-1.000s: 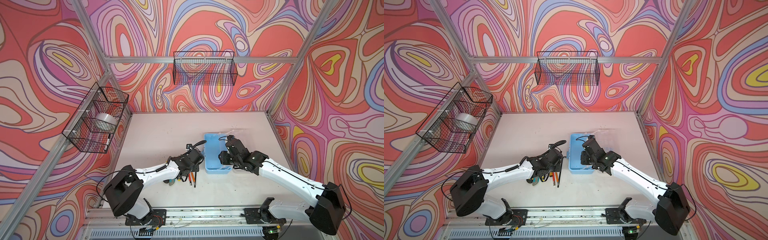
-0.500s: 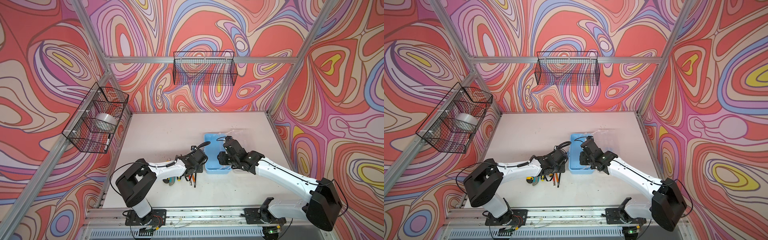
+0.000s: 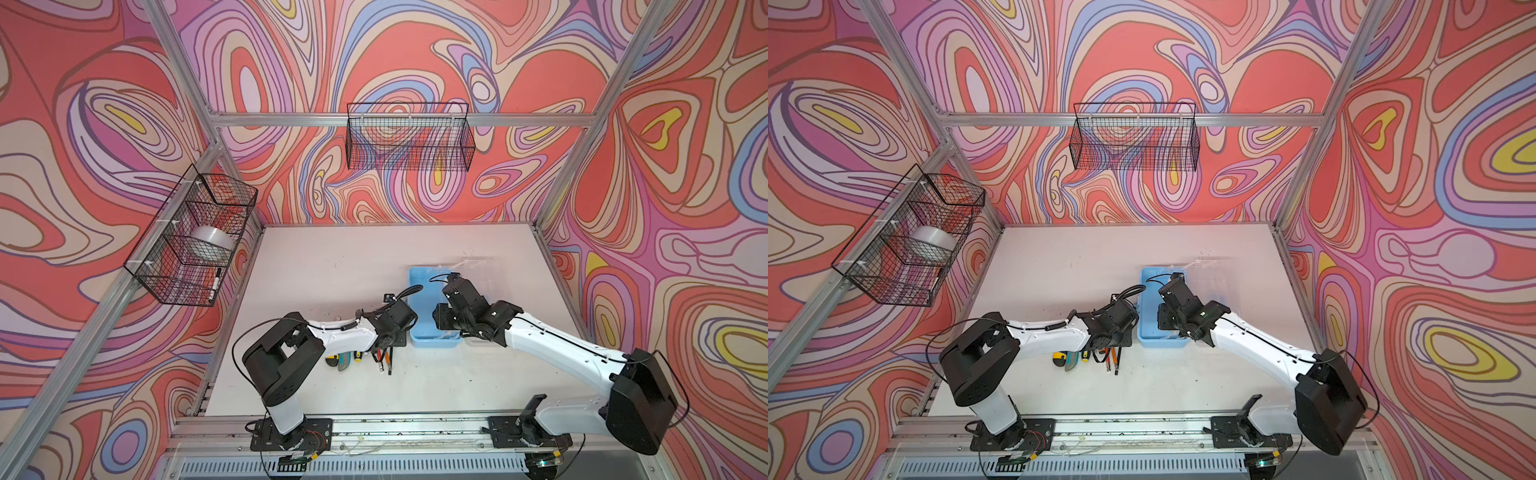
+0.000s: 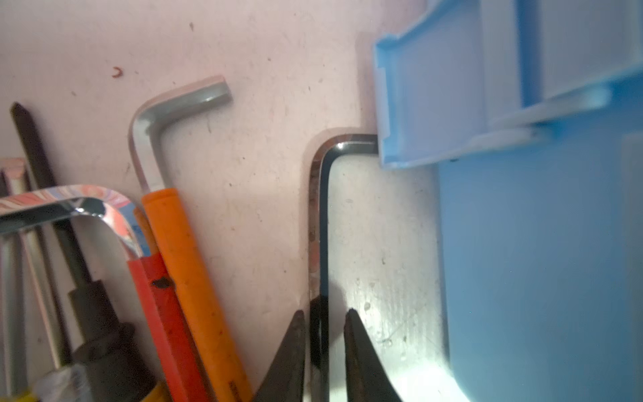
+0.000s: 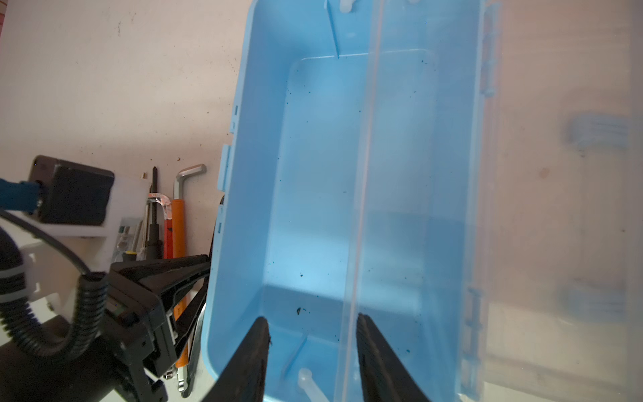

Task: Pack the tool kit
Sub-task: 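Close the left gripper on the black hex key beside the box, then lift the black hex key with the left gripper and lower it into the box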

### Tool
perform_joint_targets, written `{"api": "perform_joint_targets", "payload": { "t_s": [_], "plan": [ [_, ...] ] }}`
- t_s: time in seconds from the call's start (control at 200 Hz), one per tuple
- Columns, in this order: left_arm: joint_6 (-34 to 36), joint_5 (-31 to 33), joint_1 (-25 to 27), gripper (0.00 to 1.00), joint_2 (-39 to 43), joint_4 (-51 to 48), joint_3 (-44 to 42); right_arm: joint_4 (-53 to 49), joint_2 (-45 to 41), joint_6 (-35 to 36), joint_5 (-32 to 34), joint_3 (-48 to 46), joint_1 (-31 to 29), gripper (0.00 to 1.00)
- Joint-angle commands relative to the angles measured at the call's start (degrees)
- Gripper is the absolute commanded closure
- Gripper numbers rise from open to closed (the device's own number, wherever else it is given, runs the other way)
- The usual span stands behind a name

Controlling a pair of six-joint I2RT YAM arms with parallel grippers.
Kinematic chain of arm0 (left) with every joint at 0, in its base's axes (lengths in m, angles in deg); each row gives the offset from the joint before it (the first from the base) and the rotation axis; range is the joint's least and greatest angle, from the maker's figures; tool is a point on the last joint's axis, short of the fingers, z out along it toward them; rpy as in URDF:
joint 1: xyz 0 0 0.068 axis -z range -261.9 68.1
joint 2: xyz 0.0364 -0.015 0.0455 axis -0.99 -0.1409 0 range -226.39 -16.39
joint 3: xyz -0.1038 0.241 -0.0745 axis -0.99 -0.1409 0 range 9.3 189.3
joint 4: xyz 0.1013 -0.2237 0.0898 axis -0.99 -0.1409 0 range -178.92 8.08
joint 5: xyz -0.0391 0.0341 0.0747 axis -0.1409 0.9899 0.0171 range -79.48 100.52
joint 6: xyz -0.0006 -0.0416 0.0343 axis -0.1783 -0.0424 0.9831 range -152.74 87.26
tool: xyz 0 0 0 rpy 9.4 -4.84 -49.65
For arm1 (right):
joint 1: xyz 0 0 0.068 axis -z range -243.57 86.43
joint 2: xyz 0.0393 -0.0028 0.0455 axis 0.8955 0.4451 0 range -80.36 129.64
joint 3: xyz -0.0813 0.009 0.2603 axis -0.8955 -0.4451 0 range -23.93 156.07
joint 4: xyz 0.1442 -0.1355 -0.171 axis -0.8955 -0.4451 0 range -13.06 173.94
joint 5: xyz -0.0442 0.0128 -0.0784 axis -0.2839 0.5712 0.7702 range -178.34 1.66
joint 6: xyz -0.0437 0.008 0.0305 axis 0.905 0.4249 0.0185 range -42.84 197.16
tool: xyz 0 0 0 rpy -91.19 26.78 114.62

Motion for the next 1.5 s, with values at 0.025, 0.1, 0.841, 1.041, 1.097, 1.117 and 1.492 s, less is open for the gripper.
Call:
{"api": "perform_joint_targets", "payload": {
  "t_s": [0.025, 0.1, 0.841, 1.041, 1.097, 1.117, 1.492],
  "plan": [
    [-0.78, 1.78, 0.22, 0.82, -2.22, -1.45, 0.72, 0.96, 0.31, 0.18, 0.42, 0.61, 0.02, 0.56],
    [-0.71, 2.48, 0.25, 0.84, -2.45, -2.06, 0.88, 1.13, 0.3, 0.25, 0.42, 0.46, 0.02, 0.56],
    [0.74, 3.81, -2.63, 1.0, -0.88, -4.34, 1.99, 2.52, -0.3, 1.73, -0.59, -0.19, 4.12, 0.56],
    [1.14, 5.56, -4.04, 1.0, -0.25, -7.26, 2.71, 2.71, -0.51, 2.01, -1.04, -0.07, 5.07, 0.56],
    [1.33, 5.38, -4.43, 1.0, -0.29, -7.32, 2.95, 2.79, -0.56, 2.11, -1.24, -0.09, 5.37, 0.56],
    [1.33, 5.37, -4.55, 1.0, -0.21, -7.18, 2.98, 2.88, -0.44, 2.11, -1.25, -0.14, 5.41, 0.56],
    [2.17, 3.28, -5.45, 1.0, 2.89, -4.6, 4.61, 3.42, -0.45, 2.6, -2.72, -0.06, 7.6, 0.56]
  ]
}}
